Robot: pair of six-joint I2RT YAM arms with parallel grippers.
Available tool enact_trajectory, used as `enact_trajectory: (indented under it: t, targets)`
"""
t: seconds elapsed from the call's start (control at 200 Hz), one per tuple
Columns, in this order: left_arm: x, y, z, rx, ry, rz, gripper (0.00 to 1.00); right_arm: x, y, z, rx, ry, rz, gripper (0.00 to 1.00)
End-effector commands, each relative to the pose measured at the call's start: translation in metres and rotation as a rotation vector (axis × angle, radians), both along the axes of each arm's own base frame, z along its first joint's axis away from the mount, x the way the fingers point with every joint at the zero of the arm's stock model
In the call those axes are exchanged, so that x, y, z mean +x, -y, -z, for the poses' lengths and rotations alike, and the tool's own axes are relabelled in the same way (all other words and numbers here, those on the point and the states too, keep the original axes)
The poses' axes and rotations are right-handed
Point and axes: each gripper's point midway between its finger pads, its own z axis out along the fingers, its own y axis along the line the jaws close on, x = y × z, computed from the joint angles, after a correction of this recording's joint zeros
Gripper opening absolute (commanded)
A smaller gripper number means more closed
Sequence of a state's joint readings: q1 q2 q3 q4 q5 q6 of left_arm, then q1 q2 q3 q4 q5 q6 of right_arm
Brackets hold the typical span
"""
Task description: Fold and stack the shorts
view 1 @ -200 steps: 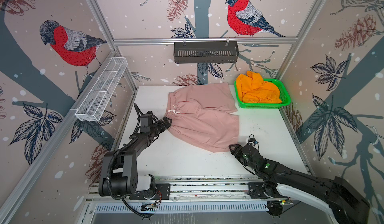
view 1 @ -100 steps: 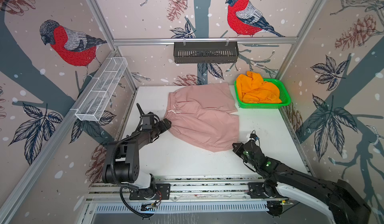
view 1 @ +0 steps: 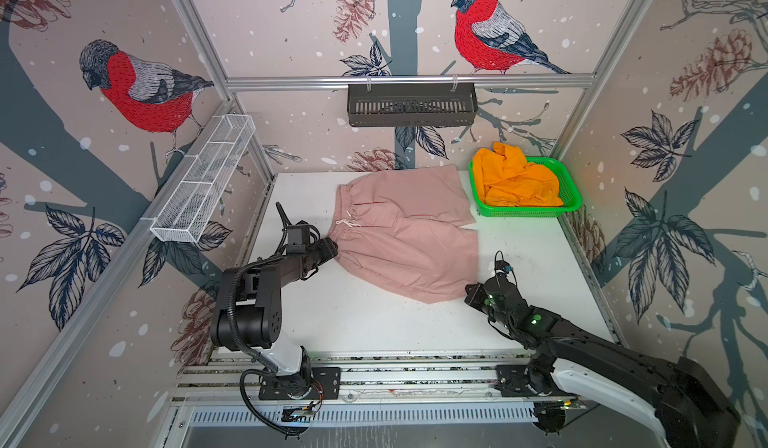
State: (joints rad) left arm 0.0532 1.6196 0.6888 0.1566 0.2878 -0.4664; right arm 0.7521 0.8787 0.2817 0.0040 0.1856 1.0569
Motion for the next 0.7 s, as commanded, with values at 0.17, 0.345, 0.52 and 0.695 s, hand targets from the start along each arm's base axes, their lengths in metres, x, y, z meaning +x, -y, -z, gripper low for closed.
enact_trajectory:
  t: [0.17,0.345,0.52,0.695]
  targets:
    - [-0.008,-0.003,-0.003,0.049,-0.042,0.029,0.00,0.009,0.017,-0.021,-0.206,0.076,-0.050,0.00]
    - [-0.030,0.009,-0.024,-0.034,-0.045,0.034,0.00,0.011,0.022,-0.052,-0.235,0.139,-0.060,0.01]
    - [-0.059,0.013,-0.051,-0.057,-0.062,0.035,0.00,0.005,0.036,-0.079,-0.274,0.188,-0.051,0.00]
    - [-0.089,0.015,-0.083,-0.055,-0.040,0.038,0.00,-0.006,0.050,-0.107,-0.282,0.222,-0.037,0.00]
